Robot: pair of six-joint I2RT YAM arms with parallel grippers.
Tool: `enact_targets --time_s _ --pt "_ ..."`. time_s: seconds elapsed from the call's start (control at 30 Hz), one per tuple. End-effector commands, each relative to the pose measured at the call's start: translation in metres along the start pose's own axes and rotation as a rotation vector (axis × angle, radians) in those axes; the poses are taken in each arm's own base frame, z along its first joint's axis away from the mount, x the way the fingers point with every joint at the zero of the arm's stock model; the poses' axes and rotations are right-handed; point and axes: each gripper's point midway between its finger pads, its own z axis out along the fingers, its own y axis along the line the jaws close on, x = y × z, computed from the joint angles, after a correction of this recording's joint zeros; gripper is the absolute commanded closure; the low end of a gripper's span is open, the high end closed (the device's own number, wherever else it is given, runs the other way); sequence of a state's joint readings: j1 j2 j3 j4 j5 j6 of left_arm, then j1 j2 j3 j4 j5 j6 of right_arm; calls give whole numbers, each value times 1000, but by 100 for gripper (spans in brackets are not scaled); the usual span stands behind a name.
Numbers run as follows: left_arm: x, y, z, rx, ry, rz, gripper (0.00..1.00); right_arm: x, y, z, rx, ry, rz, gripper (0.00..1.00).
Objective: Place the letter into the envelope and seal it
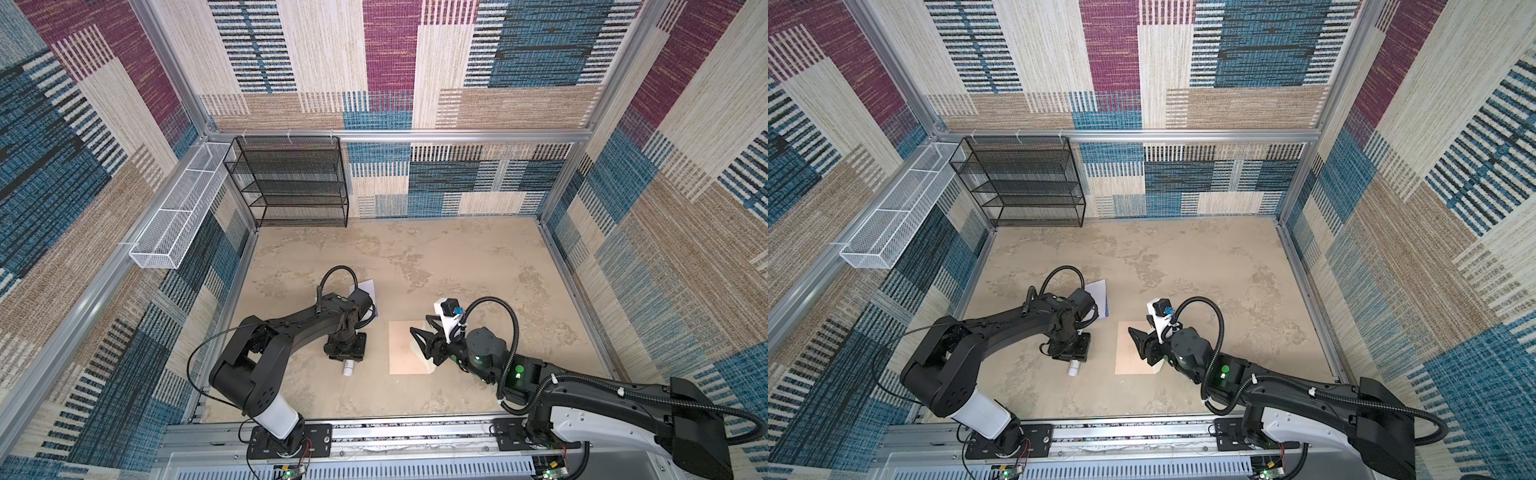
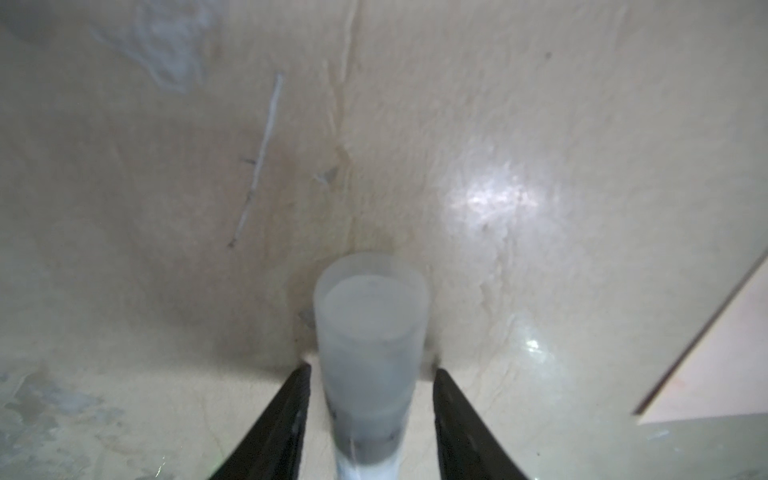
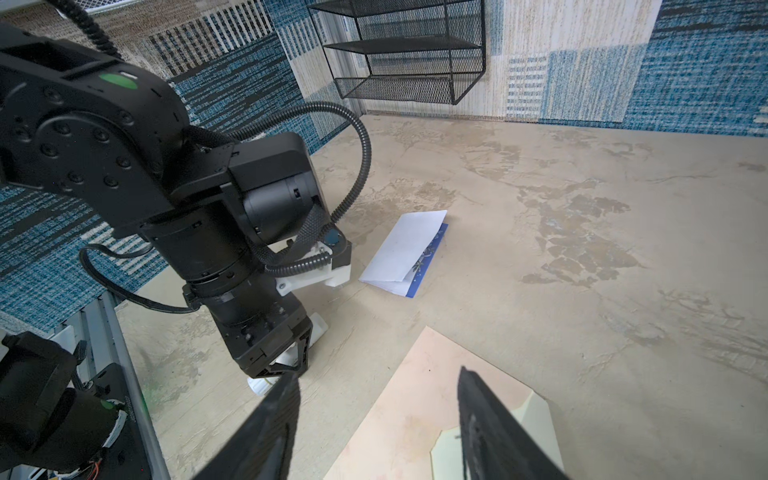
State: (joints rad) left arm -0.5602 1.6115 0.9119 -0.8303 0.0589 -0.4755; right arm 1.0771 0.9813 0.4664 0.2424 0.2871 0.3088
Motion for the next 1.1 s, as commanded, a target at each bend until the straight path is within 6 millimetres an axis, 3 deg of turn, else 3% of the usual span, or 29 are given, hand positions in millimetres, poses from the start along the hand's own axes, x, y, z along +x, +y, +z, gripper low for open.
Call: enact_targets --time_s 0.0,0.3,0.57,0.83,1.07 --pt "-4 -8 -9 47 -19 -4 45 -9 5 2 -19 -26 6 36" --pt "-25 -9 -59 70 -182 -10 37 -9 6 21 -26 12 29 36" --pt "-42 5 -111 131 -404 -68 35 3 1 66 -51 152 158 35" --pt "-41 24 -115 222 -448 -140 36 29 0 122 -82 326 321 34" --pt "-38 30 -109 250 -445 -154 36 48 -8 155 -111 412 486 35"
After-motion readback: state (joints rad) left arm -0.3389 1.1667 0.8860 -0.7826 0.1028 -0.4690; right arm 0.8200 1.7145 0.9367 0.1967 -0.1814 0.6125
